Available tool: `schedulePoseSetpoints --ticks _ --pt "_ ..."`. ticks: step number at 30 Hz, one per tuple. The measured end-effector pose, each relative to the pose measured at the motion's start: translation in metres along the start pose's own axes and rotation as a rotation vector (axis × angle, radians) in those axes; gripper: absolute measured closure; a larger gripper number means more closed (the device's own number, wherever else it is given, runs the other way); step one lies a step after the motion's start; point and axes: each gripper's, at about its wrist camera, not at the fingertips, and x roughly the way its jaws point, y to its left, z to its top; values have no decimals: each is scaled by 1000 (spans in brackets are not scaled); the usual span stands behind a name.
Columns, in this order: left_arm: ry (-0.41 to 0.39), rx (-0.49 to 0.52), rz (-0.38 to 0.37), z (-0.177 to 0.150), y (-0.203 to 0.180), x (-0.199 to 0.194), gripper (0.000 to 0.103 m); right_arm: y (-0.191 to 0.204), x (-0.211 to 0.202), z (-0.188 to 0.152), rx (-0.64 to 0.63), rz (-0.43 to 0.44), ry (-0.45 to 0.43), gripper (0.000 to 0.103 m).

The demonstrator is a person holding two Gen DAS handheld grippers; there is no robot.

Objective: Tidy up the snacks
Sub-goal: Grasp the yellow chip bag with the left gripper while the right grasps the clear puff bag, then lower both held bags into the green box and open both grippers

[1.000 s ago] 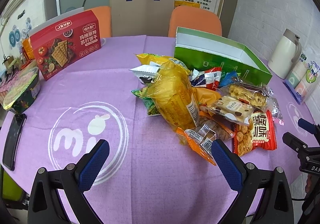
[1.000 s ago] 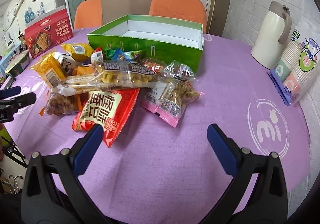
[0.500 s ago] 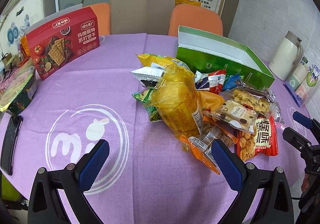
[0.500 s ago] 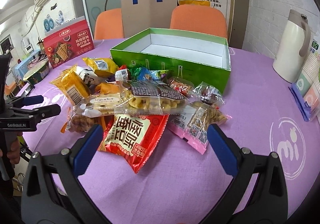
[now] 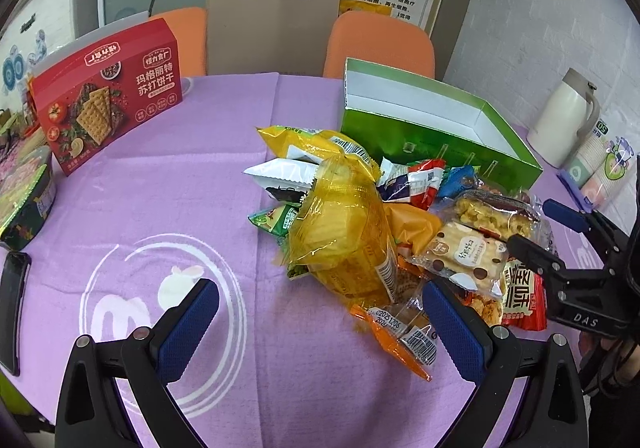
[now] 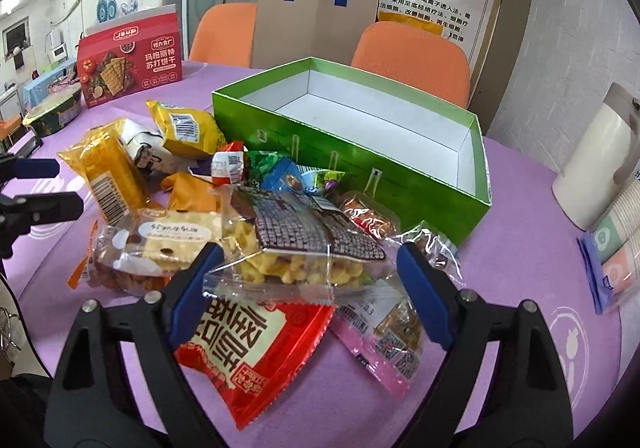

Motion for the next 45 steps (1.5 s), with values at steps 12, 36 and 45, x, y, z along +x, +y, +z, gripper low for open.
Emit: schedulePoseSetpoints --ticks 12,36,45 --pt "-9 -27 -157 25 0 17 27 8 -1 7 -39 42 -33 46" --pt "-108 58 -244 63 -22 -41 64 -25 -73 46 82 161 -171 77" --pt "-197 122 -263 129 -65 -26 64 -51 -62 87 69 -55 -247 77"
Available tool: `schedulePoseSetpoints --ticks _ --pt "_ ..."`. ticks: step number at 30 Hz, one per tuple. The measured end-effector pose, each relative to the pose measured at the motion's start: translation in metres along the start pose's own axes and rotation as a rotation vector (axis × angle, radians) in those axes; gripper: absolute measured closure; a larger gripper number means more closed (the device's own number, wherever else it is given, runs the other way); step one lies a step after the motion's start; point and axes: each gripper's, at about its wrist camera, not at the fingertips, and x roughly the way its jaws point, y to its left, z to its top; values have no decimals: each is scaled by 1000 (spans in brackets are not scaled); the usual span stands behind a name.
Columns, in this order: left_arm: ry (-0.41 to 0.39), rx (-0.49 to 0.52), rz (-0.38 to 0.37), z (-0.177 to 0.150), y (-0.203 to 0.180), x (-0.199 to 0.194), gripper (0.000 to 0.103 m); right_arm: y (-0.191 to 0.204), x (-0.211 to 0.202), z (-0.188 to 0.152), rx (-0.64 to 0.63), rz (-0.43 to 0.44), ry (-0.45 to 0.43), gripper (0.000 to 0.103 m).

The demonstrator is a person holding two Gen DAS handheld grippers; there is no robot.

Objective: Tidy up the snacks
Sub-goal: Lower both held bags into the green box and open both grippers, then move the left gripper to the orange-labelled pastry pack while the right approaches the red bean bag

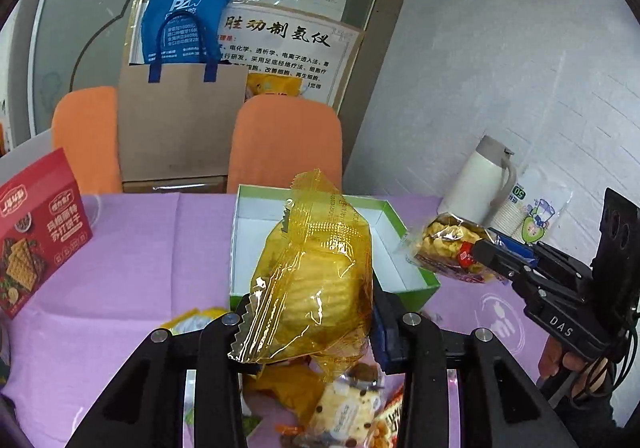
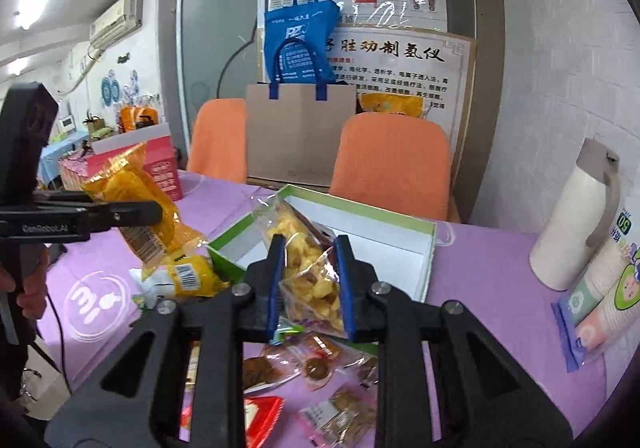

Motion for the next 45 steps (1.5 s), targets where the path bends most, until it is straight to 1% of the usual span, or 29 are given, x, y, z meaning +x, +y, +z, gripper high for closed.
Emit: schedulePoseSetpoints --ticks 2,4,7,10,12,13,14,15,16,18,20,22,24,26,28,31,33,35,36,38,41,43,45 --pt "-1 -4 7 11 -1 19 64 -8 24 -3 -7 -45 39 77" --pt "17 -25 9 19 1 44 64 -17 48 -9 -2 -67 71 77" --pt "55 -71 16 23 7 76 64 -27 78 -16 21 -68 114 77" --pt "86 -78 28 24 10 103 64 -29 95 -22 5 -84 126 77" --pt "101 -68 54 24 9 116 62 -24 101 -26 -17 -88 130 75" --pt "107 -68 64 23 10 120 58 -24 107 -27 -18 -62 143 70" --pt "120 -73 70 22 11 125 40 -22 111 -29 -20 -35 168 62" --pt "135 -81 81 21 12 129 17 -21 113 -31 -26 -36 182 38" --pt "138 -87 96 20 13 129 13 -20 113 -34 -41 -56 183 20" --pt "124 -78 121 16 15 127 10 -16 109 -39 -83 -89 173 12" --pt "135 -68 155 13 18 125 9 -17 106 -42 -93 -91 187 9" --pt "141 -70 157 9 19 122 9 -18 101 -43 -85 -89 198 5" --pt "142 -74 150 8 18 115 9 -21 88 -38 -62 -80 182 4" --pt "131 -66 142 7 15 103 9 -23 67 -29 -20 -60 140 1" --pt "110 -52 133 7 9 87 9 -24 42 -21 17 -38 86 1" --pt "87 -36 149 2 0 59 9 -22 2 -18 51 3 7 1" --pt "83 -23 156 -6 -5 41 9 -21 -18 -21 73 29 -19 1" --pt "84 -19 162 -17 -10 24 9 -19 -34 -28 103 98 -30 1" --pt "79 -21 157 -24 -11 15 9 -18 -41 -34 118 137 -28 1" --pt "62 -33 133 -41 -14 -1 9 -14 -53 -46 148 181 -29 1" --pt "65 -27 109 -69 -19 -15 9 -4 -65 -65 163 213 -42 1" --pt "76 -1 135 -88 -23 -20 9 4 -68 -78 159 208 -25 1" --pt "95 6 155 -104 -23 -22 9 10 -66 -92 163 216 17 1"
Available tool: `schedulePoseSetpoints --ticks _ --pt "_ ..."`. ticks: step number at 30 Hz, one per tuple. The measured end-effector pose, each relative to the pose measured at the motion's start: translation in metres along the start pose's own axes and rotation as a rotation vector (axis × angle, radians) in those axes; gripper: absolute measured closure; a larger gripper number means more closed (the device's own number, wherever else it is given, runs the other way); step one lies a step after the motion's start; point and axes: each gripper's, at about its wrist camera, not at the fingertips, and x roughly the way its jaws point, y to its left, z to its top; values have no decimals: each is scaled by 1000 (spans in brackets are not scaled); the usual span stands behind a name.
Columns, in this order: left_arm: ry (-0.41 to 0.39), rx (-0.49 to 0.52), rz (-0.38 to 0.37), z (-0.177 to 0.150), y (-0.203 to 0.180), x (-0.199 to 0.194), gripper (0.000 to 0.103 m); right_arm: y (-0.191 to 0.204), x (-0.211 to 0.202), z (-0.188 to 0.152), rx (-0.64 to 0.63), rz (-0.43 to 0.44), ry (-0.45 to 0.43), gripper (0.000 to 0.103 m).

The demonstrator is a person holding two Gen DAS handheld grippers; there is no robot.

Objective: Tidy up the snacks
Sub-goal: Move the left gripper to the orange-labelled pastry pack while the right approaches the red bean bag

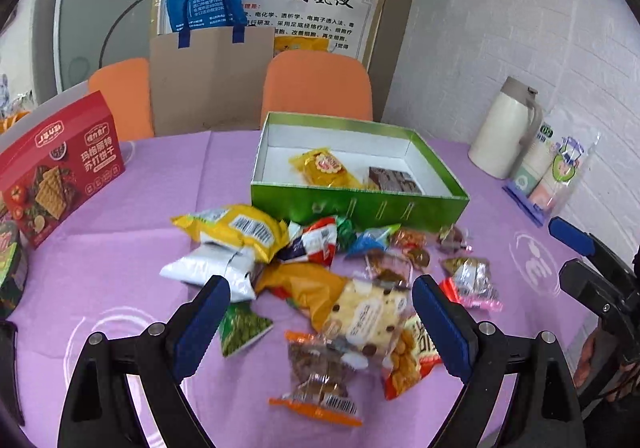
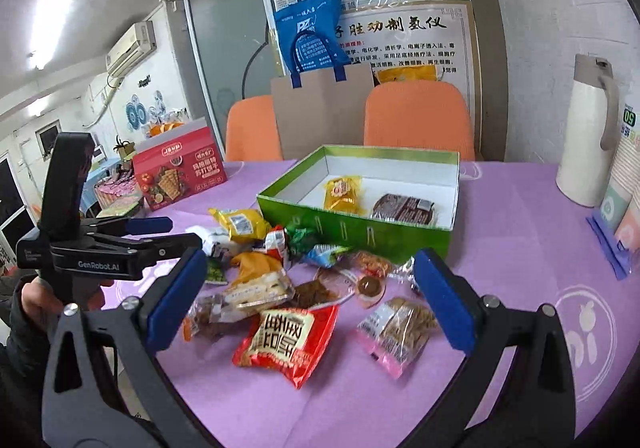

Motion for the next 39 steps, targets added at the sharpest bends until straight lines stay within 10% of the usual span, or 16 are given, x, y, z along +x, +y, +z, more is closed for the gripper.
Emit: schedulePoseSetpoints --ticks 13,24,28,30,39 --pt "142 -70 -66 -72 23 13 9 17 35 -61 2 -22 172 1" --pt "135 -49 -134 -55 17 26 24 4 46 -65 71 -89 174 1" --pt "153 -49 -138 -53 15 39 30 1 54 -64 85 -54 197 15" --pt "155 -44 -139 -54 15 40 49 1 59 -64 86 -39 209 23" --pt "186 -19 -129 -55 13 49 35 -3 70 -65 117 -27 242 39"
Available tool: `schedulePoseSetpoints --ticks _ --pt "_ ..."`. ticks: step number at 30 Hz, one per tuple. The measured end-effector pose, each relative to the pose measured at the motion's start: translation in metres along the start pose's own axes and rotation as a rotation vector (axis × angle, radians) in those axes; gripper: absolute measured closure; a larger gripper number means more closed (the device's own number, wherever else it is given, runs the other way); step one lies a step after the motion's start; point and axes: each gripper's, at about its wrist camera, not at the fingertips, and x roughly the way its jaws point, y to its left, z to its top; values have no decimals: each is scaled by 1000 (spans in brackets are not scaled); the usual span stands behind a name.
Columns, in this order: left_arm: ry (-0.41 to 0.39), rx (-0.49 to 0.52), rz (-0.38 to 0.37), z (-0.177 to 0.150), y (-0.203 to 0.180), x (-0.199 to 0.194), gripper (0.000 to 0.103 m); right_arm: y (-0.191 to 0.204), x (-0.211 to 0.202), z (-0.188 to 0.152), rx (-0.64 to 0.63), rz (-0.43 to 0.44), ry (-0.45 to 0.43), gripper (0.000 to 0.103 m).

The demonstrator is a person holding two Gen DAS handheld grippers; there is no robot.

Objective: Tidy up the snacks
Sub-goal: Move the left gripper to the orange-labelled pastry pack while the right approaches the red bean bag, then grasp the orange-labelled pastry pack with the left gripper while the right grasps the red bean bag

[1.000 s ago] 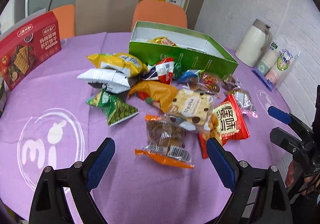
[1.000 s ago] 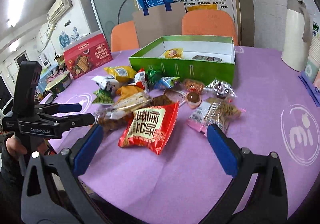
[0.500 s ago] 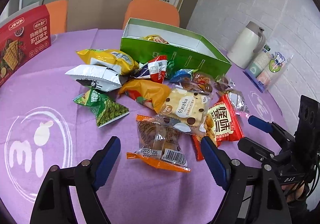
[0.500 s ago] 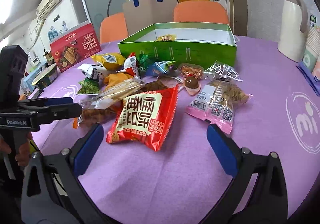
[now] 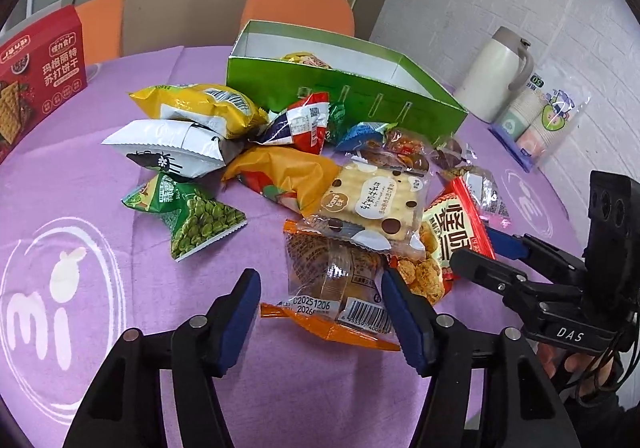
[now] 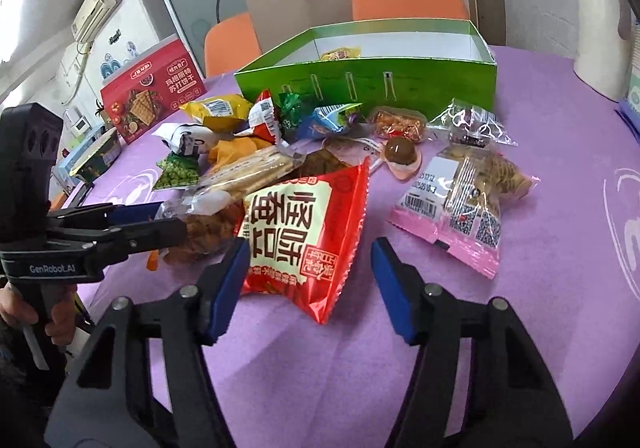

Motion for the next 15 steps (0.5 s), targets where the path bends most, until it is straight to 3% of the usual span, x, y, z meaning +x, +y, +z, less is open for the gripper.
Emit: schedulePoseSetpoints --ticks 9,11,12,15 --pt "26 -14 -38 -1 6 9 37 -2 6 0 9 21 17 42" --pt "19 -6 -30 0 5 10 38 -2 11 -1 10 30 29 52" --pt "16 3 -21 0 4 11 45 -2 10 -2 17 52 21 61" --pt "15 14 -3 -1 0 10 50 1 3 -3 0 39 9 68"
